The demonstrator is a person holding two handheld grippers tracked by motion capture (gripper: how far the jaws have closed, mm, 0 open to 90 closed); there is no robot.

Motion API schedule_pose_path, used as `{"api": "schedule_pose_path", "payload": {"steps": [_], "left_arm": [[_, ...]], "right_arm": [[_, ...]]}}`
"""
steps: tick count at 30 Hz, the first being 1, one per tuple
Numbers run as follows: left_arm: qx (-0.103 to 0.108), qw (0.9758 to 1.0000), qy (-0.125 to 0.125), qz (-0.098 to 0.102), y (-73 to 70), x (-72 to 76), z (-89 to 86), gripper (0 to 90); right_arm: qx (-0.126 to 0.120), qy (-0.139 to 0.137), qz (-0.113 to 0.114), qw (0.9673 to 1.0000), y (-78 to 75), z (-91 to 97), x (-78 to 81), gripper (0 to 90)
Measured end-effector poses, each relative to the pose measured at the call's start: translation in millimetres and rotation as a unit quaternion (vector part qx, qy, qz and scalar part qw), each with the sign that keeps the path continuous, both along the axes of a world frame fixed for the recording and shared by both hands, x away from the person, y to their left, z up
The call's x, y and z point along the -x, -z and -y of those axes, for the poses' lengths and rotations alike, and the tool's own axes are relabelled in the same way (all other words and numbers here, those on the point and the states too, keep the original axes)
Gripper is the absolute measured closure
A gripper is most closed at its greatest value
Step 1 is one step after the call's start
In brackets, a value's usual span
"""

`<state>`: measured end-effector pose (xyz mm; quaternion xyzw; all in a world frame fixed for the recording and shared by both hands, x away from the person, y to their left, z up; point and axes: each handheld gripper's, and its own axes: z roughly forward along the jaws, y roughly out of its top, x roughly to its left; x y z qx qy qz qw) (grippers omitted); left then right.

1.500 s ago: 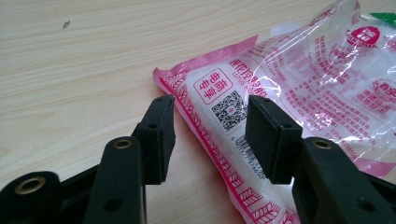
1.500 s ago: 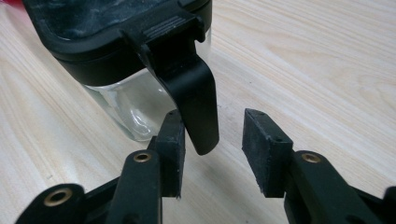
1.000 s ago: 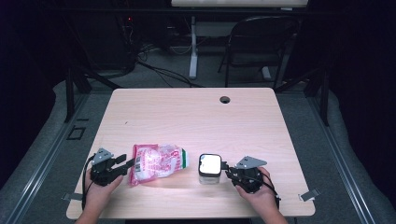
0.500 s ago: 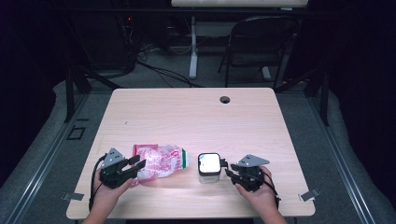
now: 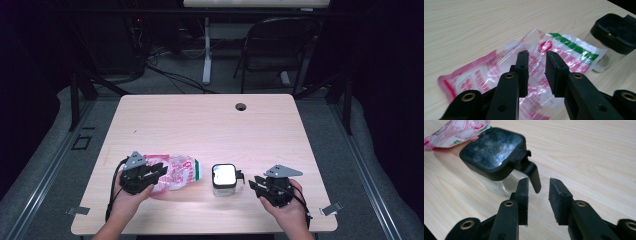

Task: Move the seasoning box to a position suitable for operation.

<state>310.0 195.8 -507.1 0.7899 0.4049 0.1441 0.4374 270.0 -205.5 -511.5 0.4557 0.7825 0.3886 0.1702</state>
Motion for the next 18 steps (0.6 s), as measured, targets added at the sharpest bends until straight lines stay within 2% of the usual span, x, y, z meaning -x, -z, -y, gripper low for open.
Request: {"api": "schedule_pose_path", "payload": {"steps": [4, 6, 7, 8, 9, 10, 14, 18], "left_arm": [[-0.022, 0.9996, 0.019, 0.006, -7.0, -3.5, 26.0, 74.8], [-0.022, 0.9994, 0.024, 0.005, -7.7, -4.9, 30.9, 76.9], [-0.019, 0.9994, 0.030, 0.003, -8.4, -6.5, 35.9, 76.9], [-0.018, 0.9990, 0.040, -0.004, -9.6, -9.2, 45.3, 76.9], [-0.018, 0.9990, 0.040, -0.004, -9.6, -9.2, 45.3, 77.2], [-0.017, 0.9986, 0.049, -0.009, -10.1, -11.4, 53.8, 77.7], [-0.013, 0.9979, 0.061, -0.019, -12.8, -13.8, 67.1, 81.4], [-0.013, 0.9969, 0.076, -0.018, -16.3, -12.3, 77.0, 85.1]], "right_arm": [[0.014, 0.004, -0.007, 0.9999, -8.8, -5.9, -5.2, 72.4], [0.015, 0.004, -0.011, 0.9998, -10.6, -6.8, -7.1, 72.5], [0.003, 0.010, -0.015, 0.9998, -13.8, -9.3, -11.5, 72.9], [0.003, 0.008, -0.018, 0.9998, -15.9, -10.1, -13.8, 73.4], [-0.004, 0.009, -0.016, 0.9998, -17.0, -11.8, -15.8, 73.7], [-0.007, 0.012, -0.019, 0.9997, -18.2, -13.6, -17.4, 74.4], [-0.015, 0.014, -0.027, 0.9994, -20.3, -19.9, -24.9, 76.1], [-0.019, 0.019, -0.032, 0.9991, -20.8, -26.9, -29.4, 77.1]]}}
